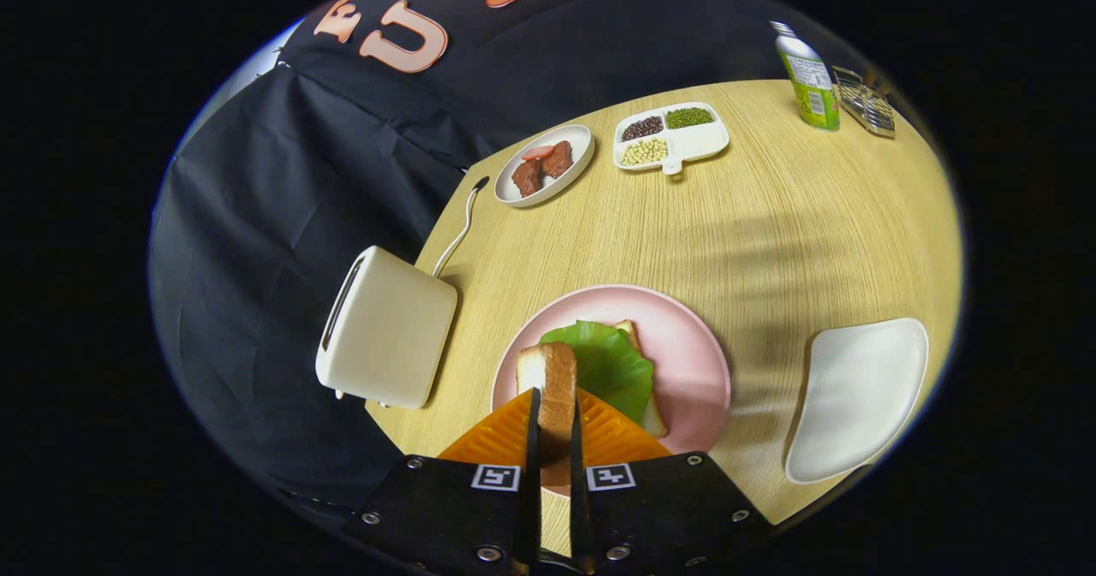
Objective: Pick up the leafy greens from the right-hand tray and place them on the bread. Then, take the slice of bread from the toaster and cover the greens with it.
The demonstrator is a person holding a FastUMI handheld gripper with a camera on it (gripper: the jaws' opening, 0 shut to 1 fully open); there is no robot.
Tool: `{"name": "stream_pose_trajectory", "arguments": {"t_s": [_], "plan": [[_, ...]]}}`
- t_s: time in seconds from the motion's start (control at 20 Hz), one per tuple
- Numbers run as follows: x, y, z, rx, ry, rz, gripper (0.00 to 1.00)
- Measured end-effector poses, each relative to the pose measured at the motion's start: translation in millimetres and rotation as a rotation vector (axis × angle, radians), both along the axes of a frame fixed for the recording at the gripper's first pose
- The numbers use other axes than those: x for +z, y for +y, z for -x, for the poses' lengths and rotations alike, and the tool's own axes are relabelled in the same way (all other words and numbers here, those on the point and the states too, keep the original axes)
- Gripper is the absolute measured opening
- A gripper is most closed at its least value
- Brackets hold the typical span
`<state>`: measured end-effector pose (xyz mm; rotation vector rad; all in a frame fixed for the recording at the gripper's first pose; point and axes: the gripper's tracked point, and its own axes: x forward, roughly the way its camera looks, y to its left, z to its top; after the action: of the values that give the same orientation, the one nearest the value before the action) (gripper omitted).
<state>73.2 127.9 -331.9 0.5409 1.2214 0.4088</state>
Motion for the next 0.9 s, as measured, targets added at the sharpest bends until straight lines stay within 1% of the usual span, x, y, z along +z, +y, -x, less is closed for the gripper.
{"name": "stream_pose_trajectory", "arguments": {"t_s": [0.3, 0.35, 0.45, 0.5, 0.55, 0.6, 0.65, 0.7, 0.75, 0.85, 0.9], "plan": [[-11.0, -10.5, -2.2, -0.024, 0.014, 0.021, 0.14], [-12.8, -13.2, -3.8, -0.027, 0.007, 0.038, 0.16], [-17.9, -21.3, -7.3, -0.030, -0.019, 0.083, 0.23], [-19.3, -23.4, -9.2, -0.030, -0.033, 0.098, 0.31], [-21.0, -24.4, -9.0, -0.026, -0.044, 0.120, 0.33], [-22.5, -26.0, -10.0, -0.021, -0.055, 0.138, 0.40], [-24.3, -26.8, -10.6, -0.018, -0.068, 0.156, 0.42], [-26.2, -27.4, -12.7, -0.011, -0.082, 0.176, 0.48], [-27.7, -28.7, -11.7, -0.006, -0.093, 0.198, 0.49], [-28.7, -28.7, -12.5, 0.018, -0.132, 0.240, 0.58], [-27.1, -25.4, -13.2, 0.029, -0.151, 0.247, 0.64]]}}
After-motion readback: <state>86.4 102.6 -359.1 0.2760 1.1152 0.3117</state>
